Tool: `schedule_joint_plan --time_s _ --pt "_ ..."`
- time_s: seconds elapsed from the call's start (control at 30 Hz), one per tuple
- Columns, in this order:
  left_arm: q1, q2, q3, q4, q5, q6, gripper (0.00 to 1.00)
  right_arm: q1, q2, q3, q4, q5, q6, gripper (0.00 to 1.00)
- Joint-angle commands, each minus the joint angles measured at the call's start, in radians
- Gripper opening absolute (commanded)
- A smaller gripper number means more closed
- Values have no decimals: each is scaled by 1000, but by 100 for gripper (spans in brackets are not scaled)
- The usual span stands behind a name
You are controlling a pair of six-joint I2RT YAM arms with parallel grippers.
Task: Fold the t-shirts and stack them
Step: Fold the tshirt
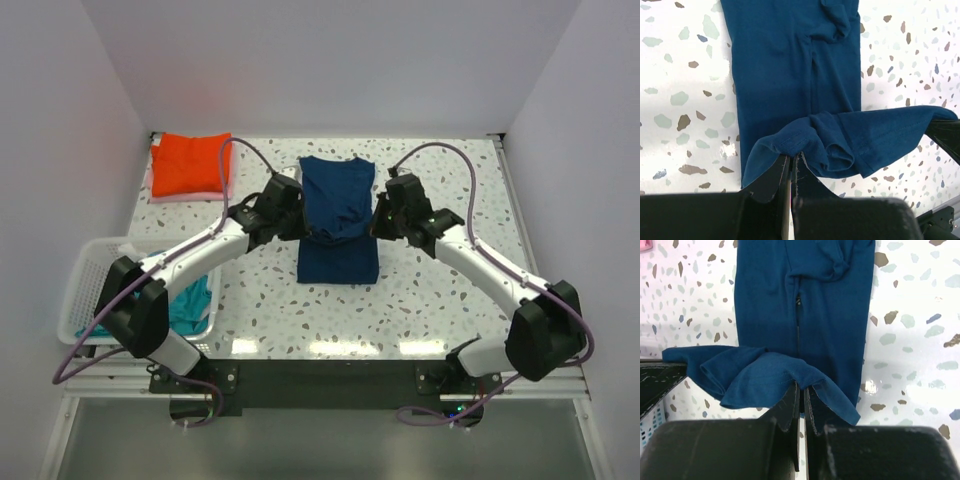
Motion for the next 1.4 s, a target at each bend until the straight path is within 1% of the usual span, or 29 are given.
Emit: schedule_joint_plan --time_s 0.0,0.1,0.13,0.23,0.37,0.57,0.7,1.0,1.1,1.17,1.2,1.23,1.3,1.33,1.37 --pt "42 50 64 38 61 53 0 -37 41 56 83 -79 -29 0" --pt "70 93 76 50 76 62 0 -63 94 74 97 -112 -31 0" --pt "75 102 82 51 106 65 0 -68 118 79 98 -113 -32 0" --pt "91 142 108 48 108 76 0 -88 149 90 112 -127 -34 0" --pt "107 202 146 45 121 88 0 -100 186 94 118 -86 -41 0" --pt "127 273 189 38 140 97 0 -125 247 116 140 -90 -48 0" --pt "141 306 208 36 130 105 0 -140 301 140 138 -98 -52 0" --pt "171 403 268 31 179 125 0 -166 402 177 164 -130 -43 0" --pt "179 429 282 36 186 125 4 -177 442 203 163 -148 -43 0" --pt "187 443 288 39 188 126 10 -184 471 217 160 -165 -38 0" --pt "188 445 288 39 188 123 13 -188 479 235 152 -184 -38 2" --pt "191 443 289 42 193 122 25 -191 486 246 149 -194 -43 17" --pt "194 431 294 44 197 126 39 -192 496 274 126 -208 -43 28" --pt "194 411 295 50 197 128 57 -194 493 281 123 -211 -47 43" --pt "194 399 295 53 199 129 64 -195 486 289 117 -211 -51 51"
